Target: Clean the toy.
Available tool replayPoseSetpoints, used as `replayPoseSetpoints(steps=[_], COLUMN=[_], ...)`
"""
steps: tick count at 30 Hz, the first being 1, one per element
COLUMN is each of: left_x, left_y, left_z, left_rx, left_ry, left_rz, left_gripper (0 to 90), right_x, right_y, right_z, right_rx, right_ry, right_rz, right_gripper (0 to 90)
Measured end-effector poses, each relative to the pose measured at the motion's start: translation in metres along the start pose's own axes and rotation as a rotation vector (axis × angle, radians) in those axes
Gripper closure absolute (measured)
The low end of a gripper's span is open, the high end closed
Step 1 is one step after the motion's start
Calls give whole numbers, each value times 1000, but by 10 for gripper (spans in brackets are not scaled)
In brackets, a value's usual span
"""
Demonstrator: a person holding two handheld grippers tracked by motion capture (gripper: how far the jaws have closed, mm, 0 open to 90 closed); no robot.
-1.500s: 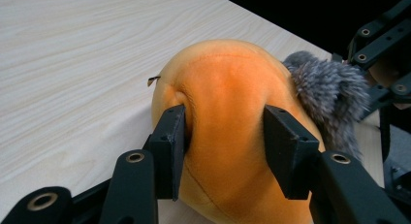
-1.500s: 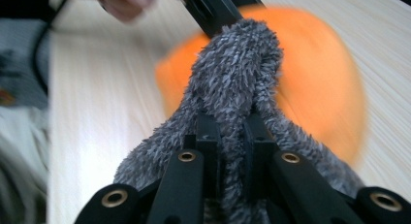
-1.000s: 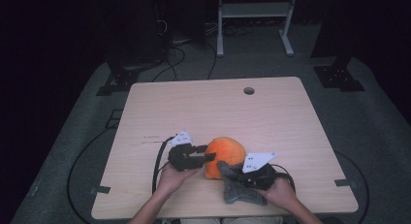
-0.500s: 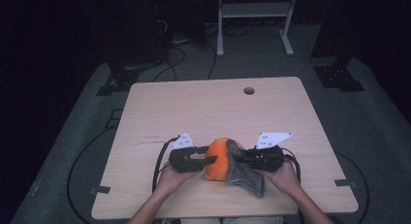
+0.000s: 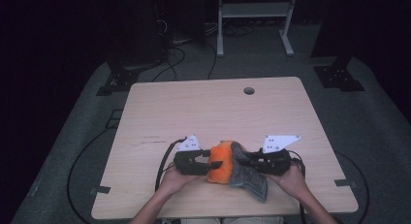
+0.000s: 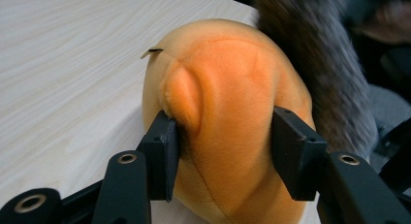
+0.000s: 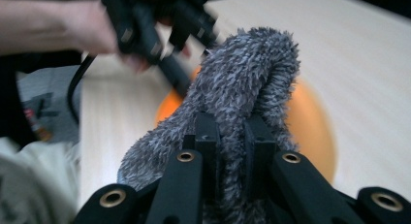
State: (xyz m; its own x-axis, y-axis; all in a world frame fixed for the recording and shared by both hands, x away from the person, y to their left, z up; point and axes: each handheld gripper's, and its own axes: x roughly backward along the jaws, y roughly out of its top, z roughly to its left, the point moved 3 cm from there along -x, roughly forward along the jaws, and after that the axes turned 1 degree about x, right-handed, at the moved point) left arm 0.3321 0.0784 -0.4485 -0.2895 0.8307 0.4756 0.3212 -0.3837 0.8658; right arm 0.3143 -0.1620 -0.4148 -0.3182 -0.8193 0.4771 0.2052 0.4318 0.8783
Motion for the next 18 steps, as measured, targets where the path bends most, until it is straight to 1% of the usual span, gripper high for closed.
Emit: replayPoseSetpoints(steps=[1, 2, 4, 5, 6, 7, 8, 9, 11, 13, 15, 16, 17, 18], left_x=[1, 1, 2, 3, 3, 3, 2, 1, -1, -2, -3, -4, -4, -4], left_y=[0, -1, -2, -2, 0, 2, 3, 4, 6, 6, 6, 6, 6, 6], left_z=[0, 0, 2, 3, 3, 2, 0, -2, -7, -10, -12, -15, -18, -20], left_rx=[-6, -5, 3, 19, 54, 78, 79, 63, 34, -9, -43, -65, -94, -122], left_ry=[5, 5, -2, -8, -24, -43, -52, -50, -38, -20, -29, -26, -25, -22], left_rz=[6, 7, 9, 4, -5, -16, -26, -27, -20, -14, -11, -12, -9, -3], left_gripper=[484, 483, 468, 420, 360, 339, 353, 376, 427, 474, 498, 507, 514, 520], right_x=[-3, -7, -14, -14, -14, -12, -10, -7, -1, 5, 8, 8, 6, 3], right_y=[4, 5, 2, -1, -4, -9, -13, -15, -17, -13, -1, 7, 15, 22], right_z=[-3, -5, -7, -6, -5, -2, 0, 2, 3, 4, 6, 7, 9, 10], right_rx=[-1, -4, -5, -7, -6, 0, 3, 4, 7, 19, 31, 42, 59, 76], right_ry=[6, 16, 25, 26, 20, 13, 15, 15, 21, 27, 35, 40, 45, 50], right_rz=[-5, 2, 16, 17, 15, 28, 36, 39, 68, 74, 42, 24, 19, 25], right_gripper=[794, 795, 796, 796, 797, 797, 797, 797, 796, 796, 796, 796, 796, 796])
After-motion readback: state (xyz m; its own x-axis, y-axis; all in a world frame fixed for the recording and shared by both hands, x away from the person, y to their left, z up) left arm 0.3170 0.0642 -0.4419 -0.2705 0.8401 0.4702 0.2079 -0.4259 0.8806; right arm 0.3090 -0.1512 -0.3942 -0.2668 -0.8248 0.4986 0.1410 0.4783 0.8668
